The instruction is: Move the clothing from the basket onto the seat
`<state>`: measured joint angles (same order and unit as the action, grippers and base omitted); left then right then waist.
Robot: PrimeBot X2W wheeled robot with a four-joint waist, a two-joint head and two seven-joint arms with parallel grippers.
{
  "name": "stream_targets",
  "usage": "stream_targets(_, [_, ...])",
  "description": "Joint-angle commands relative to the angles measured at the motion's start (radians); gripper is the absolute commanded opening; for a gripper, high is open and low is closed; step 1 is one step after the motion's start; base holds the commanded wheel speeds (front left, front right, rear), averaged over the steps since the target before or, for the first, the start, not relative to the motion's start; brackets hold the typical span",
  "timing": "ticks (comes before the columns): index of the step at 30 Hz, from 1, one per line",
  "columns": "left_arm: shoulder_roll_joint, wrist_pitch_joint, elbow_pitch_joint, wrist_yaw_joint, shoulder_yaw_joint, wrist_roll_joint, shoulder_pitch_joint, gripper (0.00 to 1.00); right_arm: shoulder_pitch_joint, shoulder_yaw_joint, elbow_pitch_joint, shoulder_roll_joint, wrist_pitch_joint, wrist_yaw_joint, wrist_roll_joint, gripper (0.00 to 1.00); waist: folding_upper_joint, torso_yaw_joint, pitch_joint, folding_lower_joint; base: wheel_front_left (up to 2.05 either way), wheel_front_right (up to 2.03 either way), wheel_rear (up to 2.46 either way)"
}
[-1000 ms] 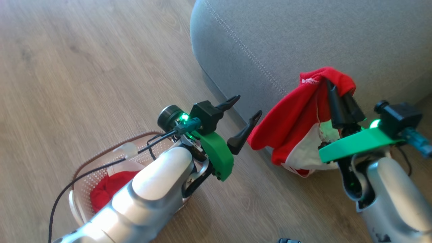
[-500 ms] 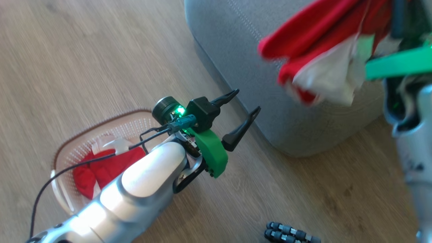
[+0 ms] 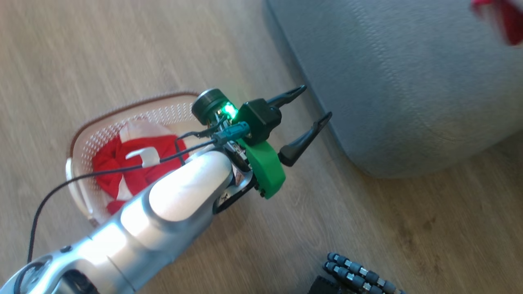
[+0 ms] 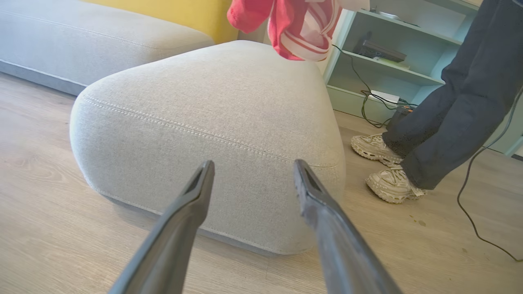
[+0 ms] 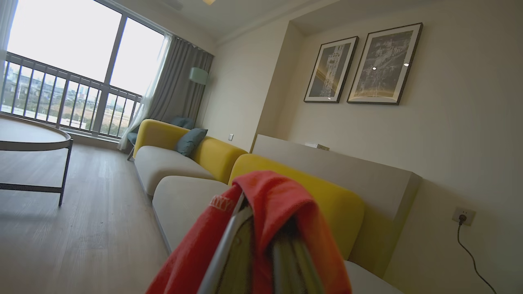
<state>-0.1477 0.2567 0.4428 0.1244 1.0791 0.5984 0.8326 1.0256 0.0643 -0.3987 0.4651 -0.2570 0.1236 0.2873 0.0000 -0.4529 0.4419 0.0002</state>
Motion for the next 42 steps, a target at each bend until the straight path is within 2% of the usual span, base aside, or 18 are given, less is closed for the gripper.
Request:
stream_targets(1, [-0.008, 0.005, -0.031, 0.006, -0.024, -0.008, 0.053, 1.0, 0.045, 0.017, -0.003, 0.041, -0.005, 0.007, -0.012, 0.0, 0.0, 0.037, 0.042, -0.0002, 0.0, 0.0, 0.0])
stream_targets(9, [-0.021, 0.005, -0.032, 0.006, -0.017, -0.015, 0.08, 1.0, 0.223, 0.089, -0.197, 0.137, 0.024, 0.007, -0.065, 0.0, 0.0, 0.097, 0.149, -0.0002, 0.0, 0.0, 0.0])
stream_targets(16, [-0.027, 0.005, -0.038, 0.006, 0.007, -0.032, 0.096, 1.0, 0.348, 0.299, -0.352, 0.176, 0.034, 0.007, -0.135, 0.0, 0.0, 0.169, 0.231, -0.0002, 0.0, 0.0, 0.0])
stream_targets(20, [-0.029, 0.005, -0.042, 0.006, 0.007, -0.041, 0.101, 1.0, 0.358, 0.378, -0.43, 0.144, 0.045, 0.007, -0.191, 0.0, 0.0, 0.203, 0.264, -0.0002, 0.0, 0.0, 0.0])
stream_targets(26, [-0.02, 0.005, -0.052, 0.006, -0.006, -0.052, 0.109, 1.0, 0.279, 0.393, -0.522, 0.071, 0.027, 0.007, -0.192, 0.0, 0.0, 0.23, 0.284, -0.0002, 0.0, 0.0, 0.0])
stream_targets(35, [-0.007, 0.005, -0.048, 0.006, -0.021, -0.057, 0.099, 1.0, 0.111, 0.381, -0.599, 0.027, -0.001, 0.007, -0.159, 0.0, 0.0, 0.235, 0.255, -0.0002, 0.0, 0.0, 0.0])
stream_targets(36, [-0.004, 0.005, -0.047, 0.006, -0.026, -0.057, 0.092, 1.0, 0.065, 0.371, -0.594, 0.016, -0.003, 0.007, -0.14, 0.43, 0.0, 0.233, 0.241, -0.0002, 0.0, 0.0, 0.0])
stream_targets(37, [-0.002, 0.005, -0.048, 0.006, -0.03, -0.057, 0.089, 1.0, 0.041, 0.366, -0.588, 0.011, -0.004, 0.007, -0.131, 1.0, 0.0, 0.232, 0.233, -0.0002, 0.0, 0.0, 0.0])
stream_targets(42, [0.007, 0.005, -0.049, 0.006, -0.039, -0.06, 0.071, 1.0, -0.076, 0.355, -0.54, -0.002, -0.004, 0.007, -0.103, 1.0, 0.0, 0.235, 0.191, -0.0002, 0.0, 0.0, 0.0])
